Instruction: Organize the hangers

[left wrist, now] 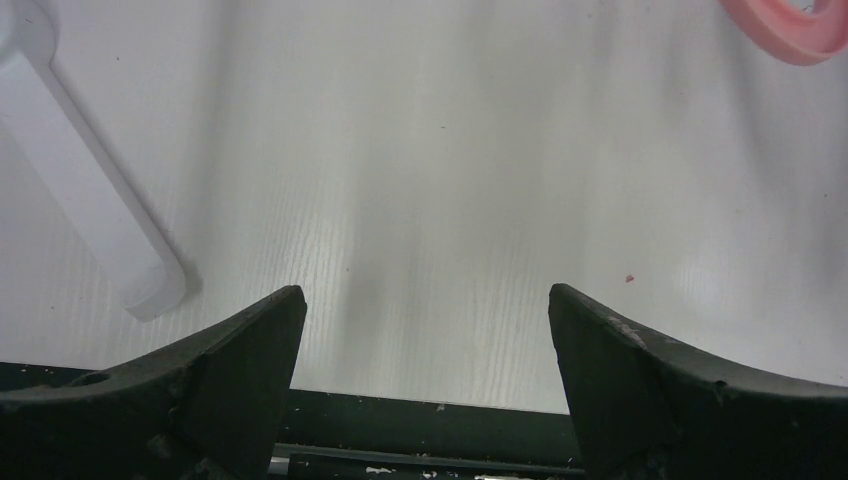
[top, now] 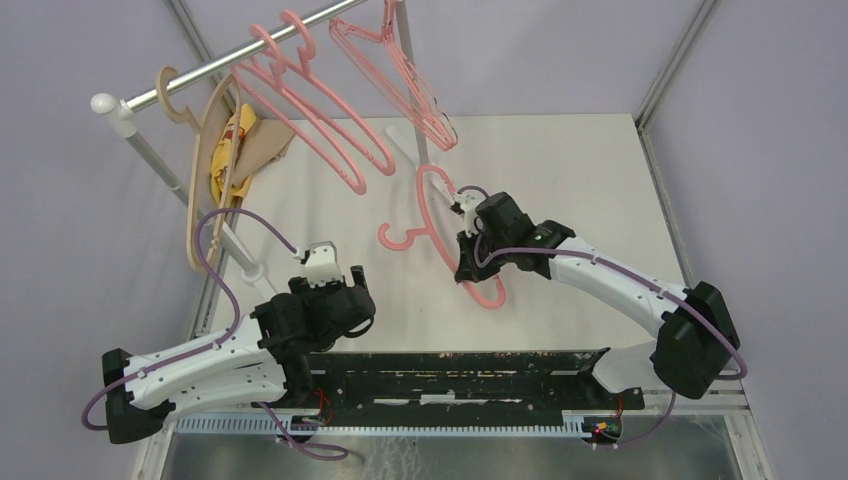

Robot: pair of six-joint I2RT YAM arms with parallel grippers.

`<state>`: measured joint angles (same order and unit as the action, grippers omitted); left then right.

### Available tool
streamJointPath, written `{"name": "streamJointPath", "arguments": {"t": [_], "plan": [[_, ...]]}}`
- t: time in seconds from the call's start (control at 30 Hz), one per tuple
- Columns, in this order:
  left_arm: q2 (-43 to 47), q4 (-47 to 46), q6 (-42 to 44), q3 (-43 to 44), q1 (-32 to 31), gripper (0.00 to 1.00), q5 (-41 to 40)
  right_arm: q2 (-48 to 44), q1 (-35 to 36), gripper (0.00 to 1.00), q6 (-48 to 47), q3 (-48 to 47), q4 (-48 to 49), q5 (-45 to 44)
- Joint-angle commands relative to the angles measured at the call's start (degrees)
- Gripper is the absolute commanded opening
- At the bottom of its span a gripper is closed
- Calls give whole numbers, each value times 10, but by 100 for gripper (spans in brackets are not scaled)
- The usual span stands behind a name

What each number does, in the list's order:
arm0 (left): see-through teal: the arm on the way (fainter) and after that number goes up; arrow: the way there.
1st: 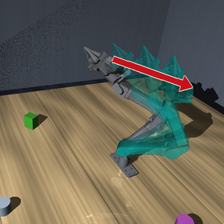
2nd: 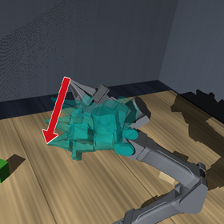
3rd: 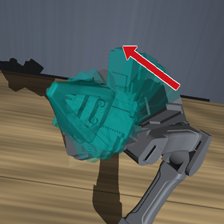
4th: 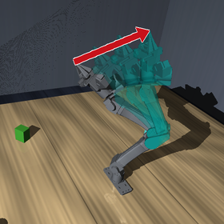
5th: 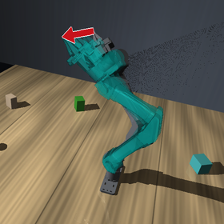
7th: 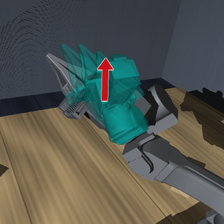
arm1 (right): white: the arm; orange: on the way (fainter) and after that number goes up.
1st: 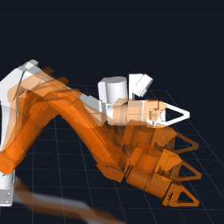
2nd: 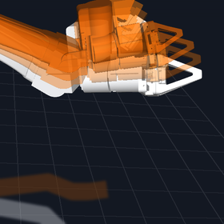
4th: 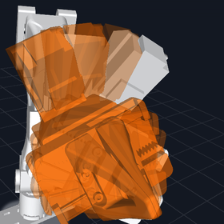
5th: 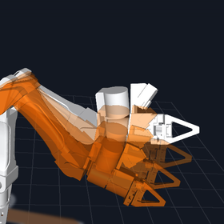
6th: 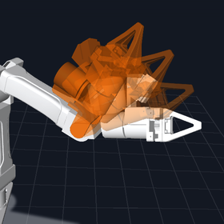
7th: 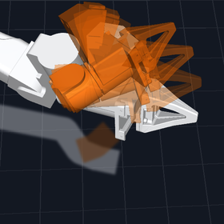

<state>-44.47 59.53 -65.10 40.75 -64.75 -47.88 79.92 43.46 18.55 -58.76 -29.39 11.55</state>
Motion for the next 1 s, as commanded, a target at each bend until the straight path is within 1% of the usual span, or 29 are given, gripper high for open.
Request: {"name": "streamJointPath", "arguments": {"t": [0.0,0.1,0.17,0.27,0.33,0.4,0.47,0.7,0.8,0.97], "plan": [[3,-18,-9,18,-3,97,-24,-43,-33,1,27,-29,-22,133],[1,-18,-8,17,-3,97,-26,-51,-39,1,42,-48,-42,197],[2,-17,-8,17,-3,97,-27,-63,-41,1,48,-64,-59,215],[4,-17,-9,15,-3,97,-26,-84,-48,1,46,-96,-94,212],[6,-22,-9,12,-3,97,-25,-96,-57,1,36,-121,-120,190],[6,-27,-3,11,-3,97,-24,-104,-72,1,36,-136,-131,180],[5,-31,2,11,-3,97,-24,-104,-82,1,46,-146,-134,188],[6,-31,4,6,-3,97,-25,-119,-94,1,95,-146,-121,261],[8,-32,2,2,-3,97,-26,-132,-98,1,108,-161,-134,287],[7,-37,7,3,-2,97,-27,-148,-99,1,138,-185,-158,355]]}}
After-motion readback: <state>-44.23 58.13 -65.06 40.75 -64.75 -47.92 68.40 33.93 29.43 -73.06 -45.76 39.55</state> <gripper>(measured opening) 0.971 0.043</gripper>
